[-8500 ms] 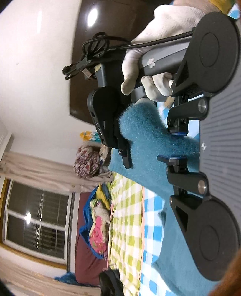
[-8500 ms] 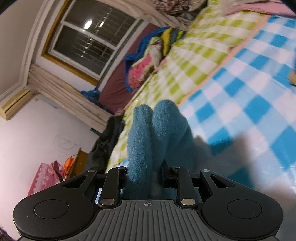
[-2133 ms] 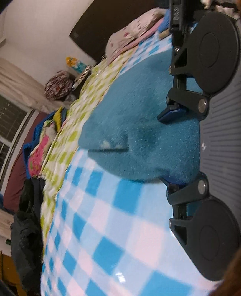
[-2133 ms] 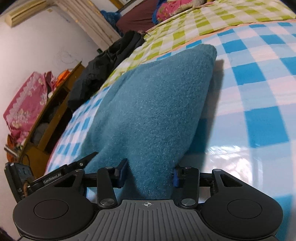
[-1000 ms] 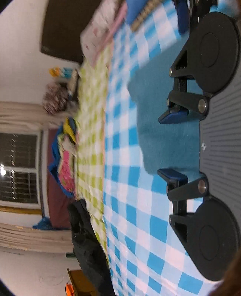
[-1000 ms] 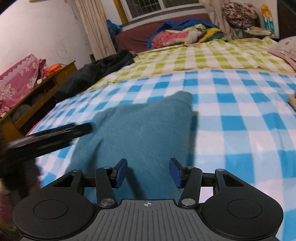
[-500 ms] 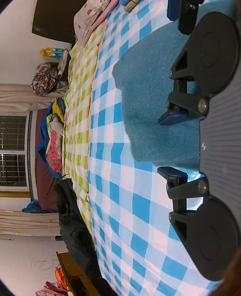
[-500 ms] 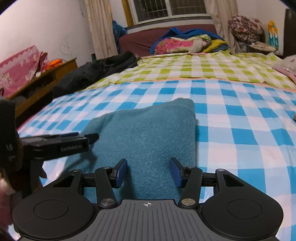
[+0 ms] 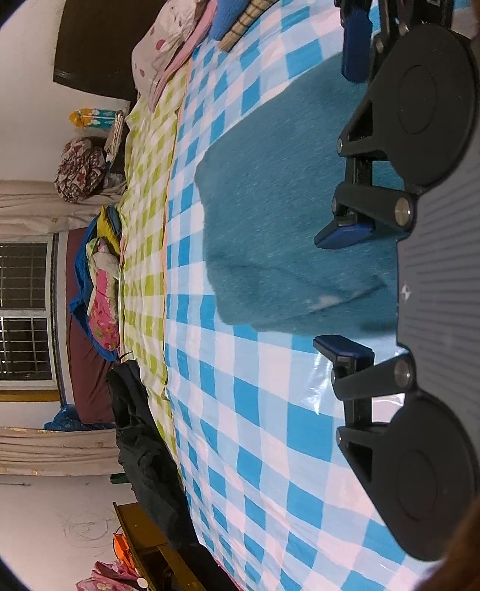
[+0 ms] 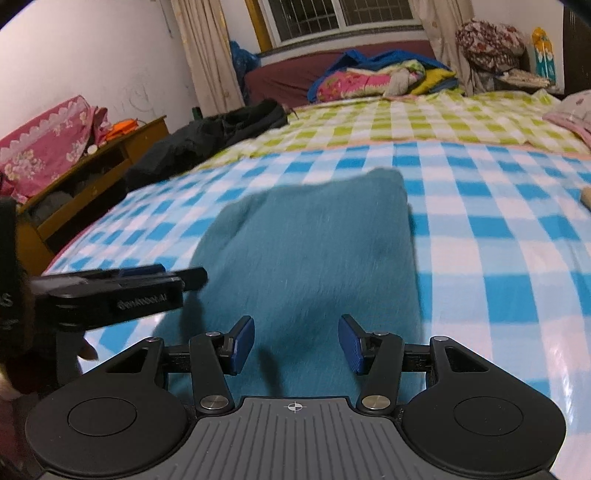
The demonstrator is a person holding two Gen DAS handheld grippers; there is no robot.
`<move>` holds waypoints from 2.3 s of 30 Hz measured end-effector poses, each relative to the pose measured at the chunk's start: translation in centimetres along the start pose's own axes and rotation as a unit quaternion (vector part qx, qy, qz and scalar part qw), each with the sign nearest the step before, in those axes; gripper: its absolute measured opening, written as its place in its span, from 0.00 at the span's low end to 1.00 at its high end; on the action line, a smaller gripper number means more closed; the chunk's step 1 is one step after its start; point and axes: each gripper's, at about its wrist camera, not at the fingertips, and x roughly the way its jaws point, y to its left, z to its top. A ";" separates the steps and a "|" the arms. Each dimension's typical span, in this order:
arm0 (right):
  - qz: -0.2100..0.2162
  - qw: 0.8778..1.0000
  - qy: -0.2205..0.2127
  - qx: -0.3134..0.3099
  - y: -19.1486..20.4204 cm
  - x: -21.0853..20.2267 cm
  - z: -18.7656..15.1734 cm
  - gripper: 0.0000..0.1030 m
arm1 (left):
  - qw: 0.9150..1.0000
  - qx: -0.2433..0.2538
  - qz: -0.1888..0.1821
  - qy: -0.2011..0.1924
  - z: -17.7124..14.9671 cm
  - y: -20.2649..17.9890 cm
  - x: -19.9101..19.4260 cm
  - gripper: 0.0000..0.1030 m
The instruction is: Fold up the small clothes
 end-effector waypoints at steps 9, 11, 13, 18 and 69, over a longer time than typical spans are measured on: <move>0.003 1.000 0.000 0.009 0.7 -1.6 -1.7 0.49 | 1.000 -0.004 -0.014 0.025 -2.3 -0.6 -1.9 0.62; 0.002 1.000 0.000 0.013 0.7 -1.8 -2.0 0.49 | 0.999 -0.002 -0.015 0.032 -3.0 -0.9 -2.2 0.63; 0.001 1.000 0.001 0.015 0.8 -2.1 -2.3 0.50 | 0.999 -0.001 -0.017 0.036 -3.5 -1.1 -2.5 0.63; -0.002 1.000 0.002 0.018 0.8 -2.4 -3.0 0.51 | 0.999 -0.008 -0.019 0.042 -4.2 -1.1 -2.9 0.64; -0.024 0.998 0.032 0.043 0.5 -3.0 -7.4 0.55 | 0.998 0.003 -0.001 0.065 -7.6 -2.6 -6.5 0.76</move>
